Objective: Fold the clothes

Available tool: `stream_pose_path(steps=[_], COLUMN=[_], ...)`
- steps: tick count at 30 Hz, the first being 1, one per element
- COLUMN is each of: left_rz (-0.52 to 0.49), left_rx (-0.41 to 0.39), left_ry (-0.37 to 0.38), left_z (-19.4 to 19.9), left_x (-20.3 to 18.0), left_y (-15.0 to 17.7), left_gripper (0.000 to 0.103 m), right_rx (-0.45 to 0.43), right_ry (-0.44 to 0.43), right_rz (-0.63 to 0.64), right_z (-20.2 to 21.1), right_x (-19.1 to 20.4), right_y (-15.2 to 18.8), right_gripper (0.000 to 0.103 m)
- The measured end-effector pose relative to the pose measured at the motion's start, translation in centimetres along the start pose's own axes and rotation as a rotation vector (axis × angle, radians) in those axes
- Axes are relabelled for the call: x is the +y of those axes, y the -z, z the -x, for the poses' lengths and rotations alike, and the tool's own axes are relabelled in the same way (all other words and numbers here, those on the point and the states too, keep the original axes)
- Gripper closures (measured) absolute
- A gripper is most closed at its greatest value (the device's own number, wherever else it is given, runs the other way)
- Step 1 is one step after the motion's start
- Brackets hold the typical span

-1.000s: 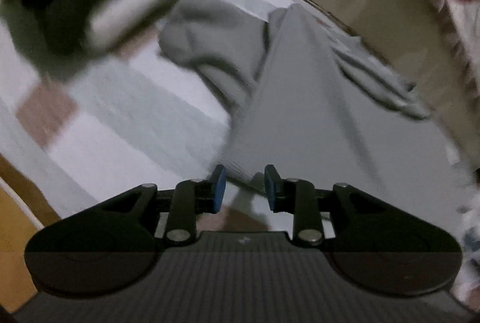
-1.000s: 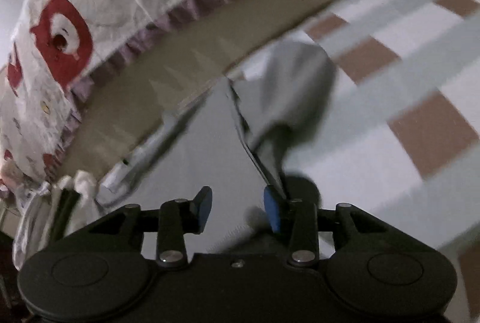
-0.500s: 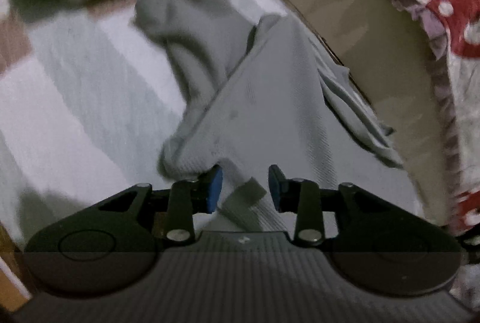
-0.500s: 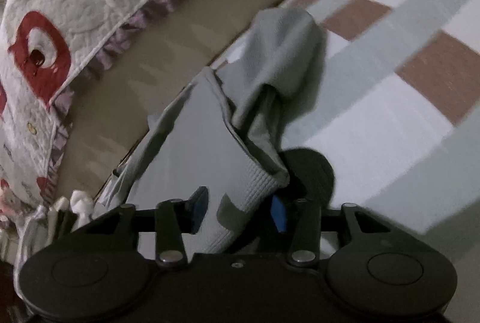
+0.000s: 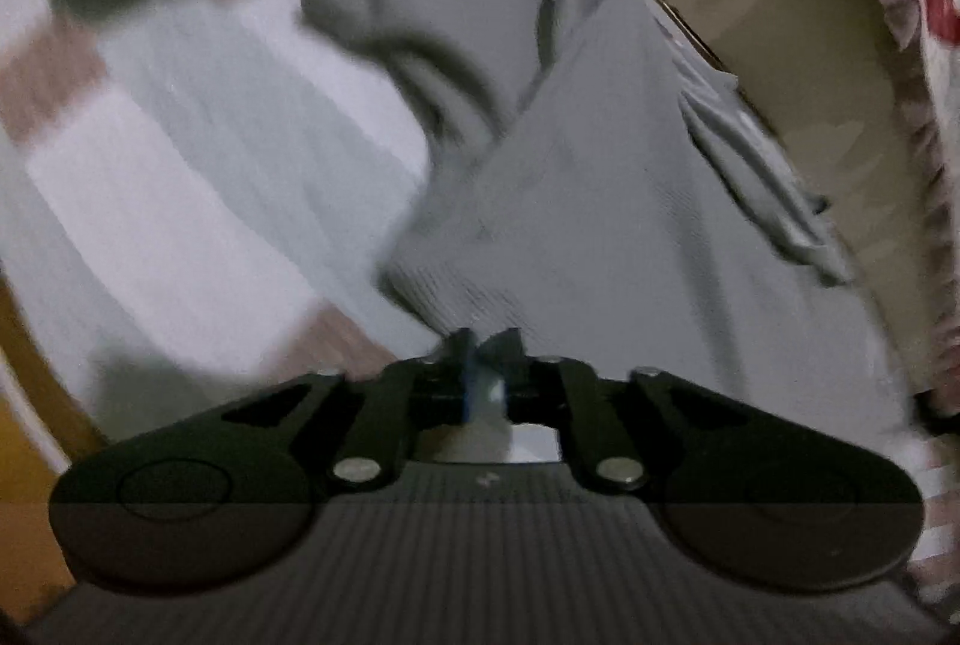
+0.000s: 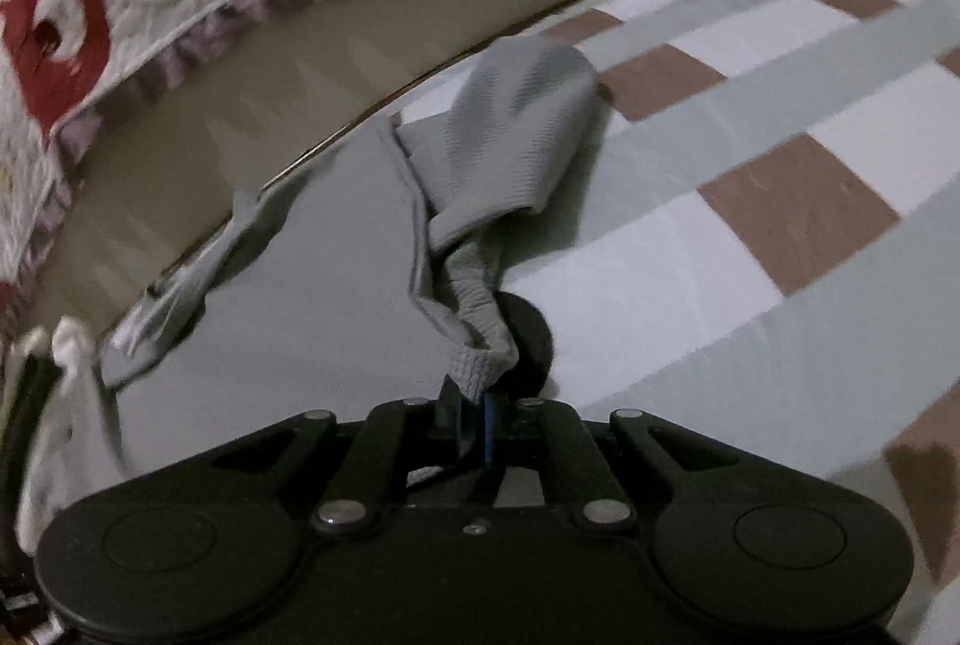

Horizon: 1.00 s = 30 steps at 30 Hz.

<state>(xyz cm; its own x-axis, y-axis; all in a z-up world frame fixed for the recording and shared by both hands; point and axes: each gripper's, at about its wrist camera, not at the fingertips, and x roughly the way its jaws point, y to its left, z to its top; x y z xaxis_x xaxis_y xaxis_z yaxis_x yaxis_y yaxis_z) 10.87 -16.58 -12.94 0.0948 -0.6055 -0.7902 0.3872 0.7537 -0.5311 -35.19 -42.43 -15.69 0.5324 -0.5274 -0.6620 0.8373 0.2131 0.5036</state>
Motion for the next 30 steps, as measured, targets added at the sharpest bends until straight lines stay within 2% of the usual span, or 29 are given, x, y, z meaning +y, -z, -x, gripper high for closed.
stream_pose_path(steps=[3,6,10,13,16,24,29,30], left_rz=[-0.017,-0.057,-0.182,-0.220,-0.180,0.098,0.173,0.168], left_rx=[-0.023,-0.090,-0.187,-0.207,-0.197,-0.154,-0.153,-0.155], left_ry=[0.016,0.006,-0.048,-0.082,-0.080,0.033,0.092,0.092], left_z=[-1.0,-1.6,-2.4,-2.5,-1.8,-0.3,-0.6,-0.6], left_x=[-0.9,-1.4,-3.4,-4.3,-3.7,0.4,1.4,1.2], left_y=[-0.4,-0.1,0.8,1.2,0.9,0.1,0.0,0.1], left_gripper=[0.088,0.087,0.086,0.083,0.081,0.076,0.075,0.068], right_rx=[-0.011,-0.014,-0.018,-0.021,-0.027,-0.040,-0.053,-0.057], right_ry=[-0.003,-0.012,-0.025,-0.035,-0.040,-0.042,-0.065,-0.071], right_rz=[-0.006,-0.025,-0.052,-0.070,-0.065,-0.077,-0.129,-0.142], right_z=[-0.1,-0.1,-0.2,-0.3,-0.4,-0.6,-0.7,-0.8], right_x=[0.2,0.0,-0.3,-0.5,-0.6,-0.6,-1.2,-1.3], right_y=[0.2,0.2,0.2,0.1,0.1,0.0,0.0,0.0], right_gripper=[0.095,0.093,0.092,0.092,0.092,0.091,0.090,0.089])
